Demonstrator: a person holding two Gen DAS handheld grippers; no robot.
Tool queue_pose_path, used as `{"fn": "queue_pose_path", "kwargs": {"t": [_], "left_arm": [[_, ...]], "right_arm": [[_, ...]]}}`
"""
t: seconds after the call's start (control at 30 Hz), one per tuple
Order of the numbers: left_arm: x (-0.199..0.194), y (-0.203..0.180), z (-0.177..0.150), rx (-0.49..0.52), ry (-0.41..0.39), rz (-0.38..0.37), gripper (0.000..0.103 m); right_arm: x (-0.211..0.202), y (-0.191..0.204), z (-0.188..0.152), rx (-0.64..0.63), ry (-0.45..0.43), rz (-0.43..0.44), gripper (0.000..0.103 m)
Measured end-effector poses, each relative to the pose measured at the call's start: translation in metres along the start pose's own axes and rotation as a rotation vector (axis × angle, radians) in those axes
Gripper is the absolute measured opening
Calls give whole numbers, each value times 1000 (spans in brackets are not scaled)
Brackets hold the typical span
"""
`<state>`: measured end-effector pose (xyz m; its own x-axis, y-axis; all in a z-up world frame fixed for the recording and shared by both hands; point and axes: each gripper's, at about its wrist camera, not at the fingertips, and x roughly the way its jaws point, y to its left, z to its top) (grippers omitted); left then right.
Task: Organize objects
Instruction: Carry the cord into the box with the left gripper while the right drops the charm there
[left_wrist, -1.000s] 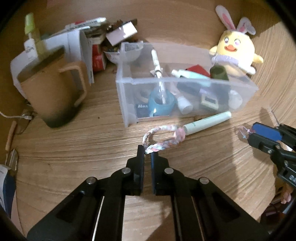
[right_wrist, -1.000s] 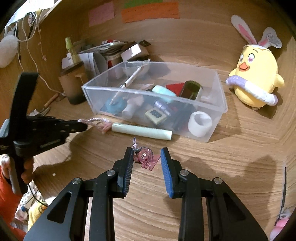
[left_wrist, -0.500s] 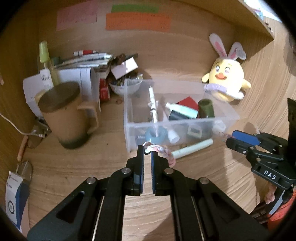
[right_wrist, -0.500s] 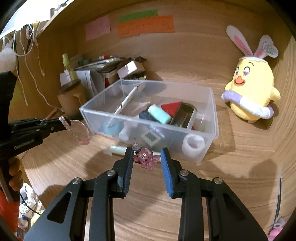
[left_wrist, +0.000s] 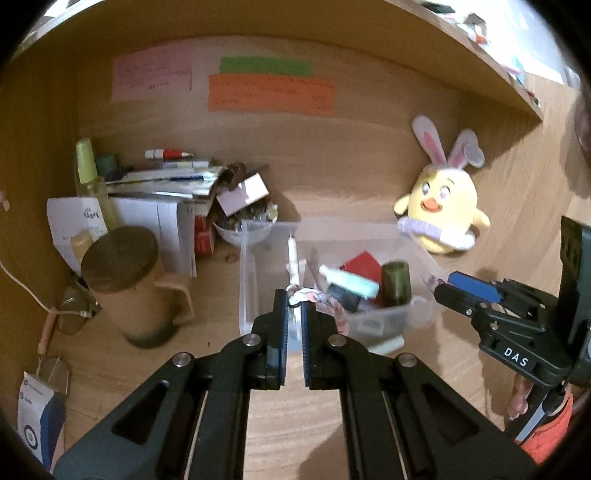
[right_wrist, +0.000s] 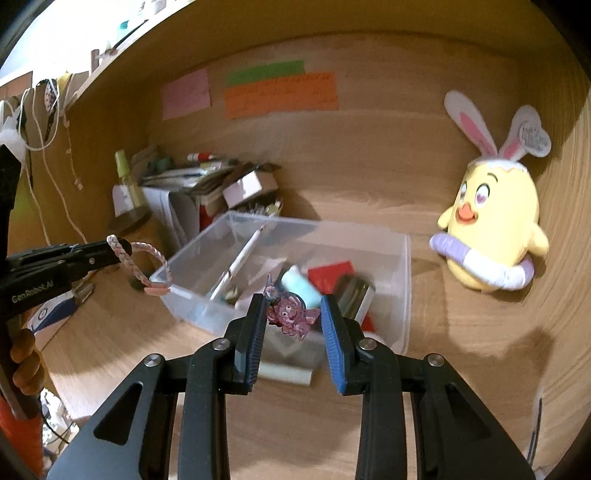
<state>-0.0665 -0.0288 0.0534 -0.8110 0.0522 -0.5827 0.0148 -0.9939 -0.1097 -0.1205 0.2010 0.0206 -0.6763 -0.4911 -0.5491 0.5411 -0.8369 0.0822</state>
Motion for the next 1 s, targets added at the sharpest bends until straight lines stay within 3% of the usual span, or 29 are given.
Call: {"fn": "queue_pose_path", "kwargs": {"t": [0.43,1.0], "left_arm": [[46,3,21,-28,43,-18,5],[109,-11,10,-2,167,-31,5]], "right_arm": [[28,-4,26,-11,2,-26,28],[91,0,21,-88,123,-72,28]]}}
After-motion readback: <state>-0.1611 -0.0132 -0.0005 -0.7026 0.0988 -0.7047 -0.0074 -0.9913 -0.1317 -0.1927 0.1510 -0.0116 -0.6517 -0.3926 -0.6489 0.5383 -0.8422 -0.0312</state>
